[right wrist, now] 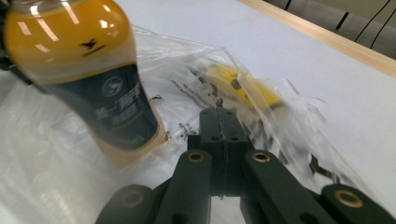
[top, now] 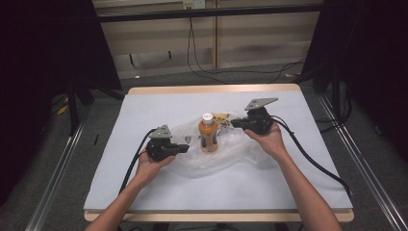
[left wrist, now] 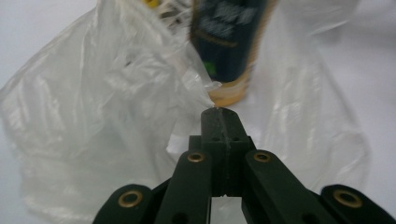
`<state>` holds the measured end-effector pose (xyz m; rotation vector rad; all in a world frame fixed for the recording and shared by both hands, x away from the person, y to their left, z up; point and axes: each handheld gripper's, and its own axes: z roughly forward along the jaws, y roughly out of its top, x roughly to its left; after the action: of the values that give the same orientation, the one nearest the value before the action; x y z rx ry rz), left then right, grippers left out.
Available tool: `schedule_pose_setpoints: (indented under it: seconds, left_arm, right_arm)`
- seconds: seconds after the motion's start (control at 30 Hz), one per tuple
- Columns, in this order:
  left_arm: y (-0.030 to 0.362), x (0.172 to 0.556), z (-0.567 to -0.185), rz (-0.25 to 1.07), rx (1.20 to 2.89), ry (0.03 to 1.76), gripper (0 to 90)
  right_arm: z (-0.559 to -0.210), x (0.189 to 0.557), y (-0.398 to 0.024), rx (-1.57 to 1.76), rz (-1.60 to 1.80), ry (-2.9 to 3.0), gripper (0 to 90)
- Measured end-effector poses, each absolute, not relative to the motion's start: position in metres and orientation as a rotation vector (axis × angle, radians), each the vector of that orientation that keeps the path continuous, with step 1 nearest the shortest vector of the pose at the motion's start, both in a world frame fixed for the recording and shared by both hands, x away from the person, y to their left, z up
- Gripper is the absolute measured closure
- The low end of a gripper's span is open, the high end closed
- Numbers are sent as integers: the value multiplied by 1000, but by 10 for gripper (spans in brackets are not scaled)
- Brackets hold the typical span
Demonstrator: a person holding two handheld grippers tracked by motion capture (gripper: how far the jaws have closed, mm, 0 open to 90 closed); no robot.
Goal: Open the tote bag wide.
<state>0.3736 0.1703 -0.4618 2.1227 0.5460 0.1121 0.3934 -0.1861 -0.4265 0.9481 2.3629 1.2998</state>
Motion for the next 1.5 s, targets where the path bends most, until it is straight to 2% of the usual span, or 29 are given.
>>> schedule_pose_setpoints:
  seconds: [0.27,0.43,0.53,0.57,0.63,0.67,0.7,0.8,0.83,0.93,1.0,1.03,1.3,1.5]
  left_arm:
    - [188,372,-457,100,2050,569,900]
    - [192,344,-444,103,2014,495,897]
    - [197,329,-437,149,1998,483,806]
    - [199,324,-437,161,1989,491,748]
    - [201,321,-437,165,1984,487,690]
    - [206,313,-438,198,1973,494,651]
    - [206,313,-438,198,1973,494,586]
    - [215,302,-439,264,1943,563,359]
    - [218,300,-439,277,1952,567,314]
    - [225,296,-442,301,1928,600,183]
    - [231,292,-444,279,1894,638,166]
    - [236,287,-445,293,1899,658,114]
    - [254,268,-452,324,1894,670,66]
    - [257,266,-453,328,1872,662,50]
  right_arm:
    - [-421,359,-204,932,1350,2322,900]
    - [-412,325,-219,947,1395,2260,822]
    - [-409,307,-229,957,1408,2227,656]
    - [-409,301,-232,964,1412,2205,569]
    - [-410,289,-238,981,1418,2167,493]
    - [-411,284,-241,984,1426,2146,409]
    - [-412,279,-244,1010,1413,2130,321]
    - [-415,268,-253,1067,1418,2096,168]
    - [-416,263,-255,1080,1415,2086,135]
    - [-420,250,-262,1092,1410,2067,86]
    - [-421,244,-264,1095,1400,2065,89]
    - [-426,234,-269,1108,1380,2046,75]
    - [-444,199,-291,1216,1352,1916,42]
    - [-446,178,-290,1218,1293,1893,40]
